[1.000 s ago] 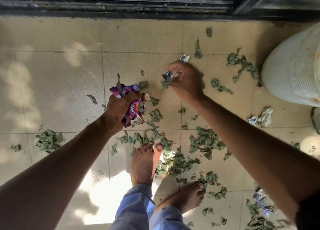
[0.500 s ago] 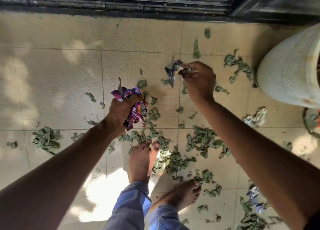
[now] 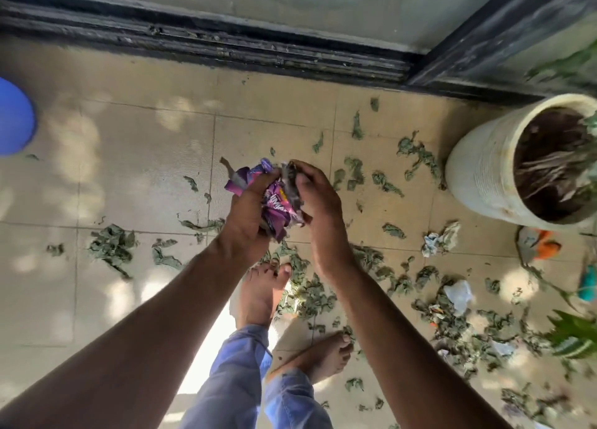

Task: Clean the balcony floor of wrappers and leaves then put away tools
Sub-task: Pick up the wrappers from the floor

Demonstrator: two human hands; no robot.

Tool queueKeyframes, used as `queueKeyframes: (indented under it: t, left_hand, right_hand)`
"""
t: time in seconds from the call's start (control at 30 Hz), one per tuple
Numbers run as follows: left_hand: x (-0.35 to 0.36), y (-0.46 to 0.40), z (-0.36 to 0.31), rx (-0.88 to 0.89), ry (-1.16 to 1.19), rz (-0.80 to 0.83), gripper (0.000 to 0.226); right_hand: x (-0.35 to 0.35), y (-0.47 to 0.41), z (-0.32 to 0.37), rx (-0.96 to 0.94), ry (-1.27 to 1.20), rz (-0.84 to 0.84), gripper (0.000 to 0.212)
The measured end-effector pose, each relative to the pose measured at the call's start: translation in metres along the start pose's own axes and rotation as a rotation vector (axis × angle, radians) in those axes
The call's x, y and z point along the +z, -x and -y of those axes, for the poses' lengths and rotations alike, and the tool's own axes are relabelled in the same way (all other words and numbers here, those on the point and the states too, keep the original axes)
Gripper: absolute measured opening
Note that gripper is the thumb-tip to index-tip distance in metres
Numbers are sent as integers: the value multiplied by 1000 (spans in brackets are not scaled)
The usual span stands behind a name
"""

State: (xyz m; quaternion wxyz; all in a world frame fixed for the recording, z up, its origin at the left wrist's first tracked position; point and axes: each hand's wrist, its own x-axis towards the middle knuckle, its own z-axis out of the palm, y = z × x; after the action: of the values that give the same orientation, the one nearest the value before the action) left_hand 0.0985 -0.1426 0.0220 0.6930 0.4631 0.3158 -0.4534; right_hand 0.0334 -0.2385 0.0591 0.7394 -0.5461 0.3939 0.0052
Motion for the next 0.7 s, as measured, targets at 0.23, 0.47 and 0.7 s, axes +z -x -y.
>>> queueKeyframes:
  t: [0.23, 0.47, 0.7]
  left_hand:
    - [2, 86, -57, 179, 311, 43, 31]
    - [-44, 169, -115, 477, 553, -19, 53]
    - [-122, 231, -161, 656, 719, -23, 105]
  right_hand:
    - [83, 29, 48, -42, -134, -29, 26]
    - [187, 63, 75, 59, -247, 117, 35]
    - [291, 94, 77, 235, -324, 249, 66]
